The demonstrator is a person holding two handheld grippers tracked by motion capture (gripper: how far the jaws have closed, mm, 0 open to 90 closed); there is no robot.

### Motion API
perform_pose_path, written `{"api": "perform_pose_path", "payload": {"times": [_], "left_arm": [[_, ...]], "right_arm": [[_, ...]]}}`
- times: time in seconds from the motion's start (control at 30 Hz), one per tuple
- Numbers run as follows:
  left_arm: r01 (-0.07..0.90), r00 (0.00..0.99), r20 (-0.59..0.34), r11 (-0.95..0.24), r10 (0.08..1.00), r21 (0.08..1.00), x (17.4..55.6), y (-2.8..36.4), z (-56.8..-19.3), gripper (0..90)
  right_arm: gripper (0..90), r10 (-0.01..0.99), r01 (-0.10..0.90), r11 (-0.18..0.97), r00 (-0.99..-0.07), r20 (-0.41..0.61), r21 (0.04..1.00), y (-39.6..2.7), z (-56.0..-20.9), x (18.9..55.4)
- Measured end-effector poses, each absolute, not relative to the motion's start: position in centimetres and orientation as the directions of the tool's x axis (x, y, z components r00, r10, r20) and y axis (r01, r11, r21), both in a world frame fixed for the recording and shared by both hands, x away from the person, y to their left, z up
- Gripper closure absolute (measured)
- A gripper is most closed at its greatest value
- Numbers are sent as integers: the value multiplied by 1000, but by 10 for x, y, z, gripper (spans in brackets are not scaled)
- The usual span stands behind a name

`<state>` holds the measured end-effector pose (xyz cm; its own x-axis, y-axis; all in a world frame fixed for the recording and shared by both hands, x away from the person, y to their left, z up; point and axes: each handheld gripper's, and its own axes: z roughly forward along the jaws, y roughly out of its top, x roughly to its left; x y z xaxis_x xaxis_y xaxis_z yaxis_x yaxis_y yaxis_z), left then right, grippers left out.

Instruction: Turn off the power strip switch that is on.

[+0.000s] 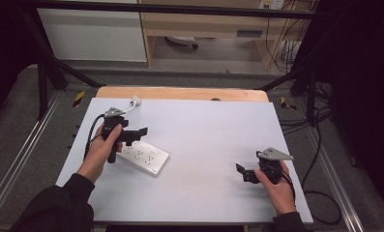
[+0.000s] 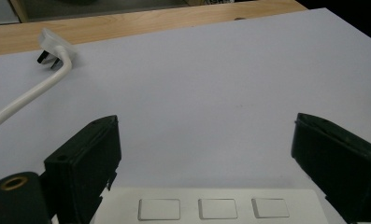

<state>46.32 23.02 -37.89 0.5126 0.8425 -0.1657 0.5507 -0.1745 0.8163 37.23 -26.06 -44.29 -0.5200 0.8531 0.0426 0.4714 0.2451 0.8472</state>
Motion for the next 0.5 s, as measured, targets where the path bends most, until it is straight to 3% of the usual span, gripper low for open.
{"api": "perform_pose_path", "payload": {"times": [0.5], "left_arm": [[546,523,-161,-184,837,817,448,249,-367,80]], "right_arm": [[29,853,473,247,-521,42,845,-260,-443,372]]}}
